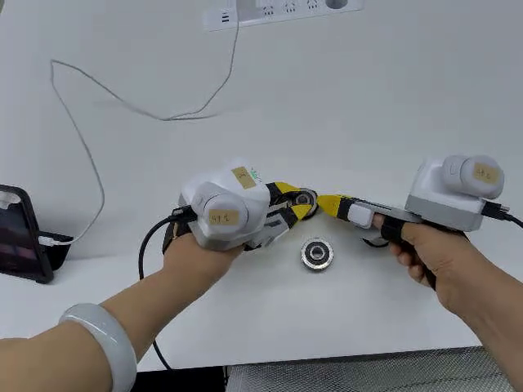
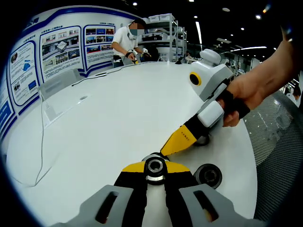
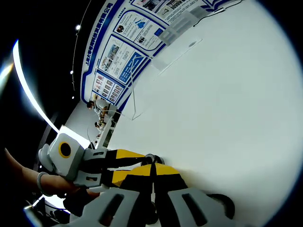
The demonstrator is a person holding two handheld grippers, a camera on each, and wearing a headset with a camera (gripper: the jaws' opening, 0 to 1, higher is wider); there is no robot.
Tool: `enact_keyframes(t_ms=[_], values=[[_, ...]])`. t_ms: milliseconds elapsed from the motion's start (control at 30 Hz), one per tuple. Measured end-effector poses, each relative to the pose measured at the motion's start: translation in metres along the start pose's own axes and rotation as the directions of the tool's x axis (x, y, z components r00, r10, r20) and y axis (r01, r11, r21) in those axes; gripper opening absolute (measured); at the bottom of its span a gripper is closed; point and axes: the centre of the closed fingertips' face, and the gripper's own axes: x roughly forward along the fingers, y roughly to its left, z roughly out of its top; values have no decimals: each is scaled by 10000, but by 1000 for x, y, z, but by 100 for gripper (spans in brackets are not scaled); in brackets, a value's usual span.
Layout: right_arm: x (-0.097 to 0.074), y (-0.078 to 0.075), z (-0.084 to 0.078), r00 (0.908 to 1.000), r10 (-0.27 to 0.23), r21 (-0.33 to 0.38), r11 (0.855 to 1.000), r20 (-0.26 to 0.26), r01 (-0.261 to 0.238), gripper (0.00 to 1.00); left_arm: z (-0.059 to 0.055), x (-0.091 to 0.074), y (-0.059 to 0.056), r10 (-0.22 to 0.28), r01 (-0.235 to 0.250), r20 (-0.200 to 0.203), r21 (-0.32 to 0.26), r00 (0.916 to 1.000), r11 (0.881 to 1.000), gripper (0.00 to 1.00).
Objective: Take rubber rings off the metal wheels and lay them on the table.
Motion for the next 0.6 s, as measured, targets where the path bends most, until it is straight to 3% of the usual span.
enact_keyframes(t_ms=[600], values=[[2, -1, -1, 9996, -258, -698, 9973, -129, 248, 3, 0, 0, 0, -26, 26, 35, -12, 10000, 10000, 13]])
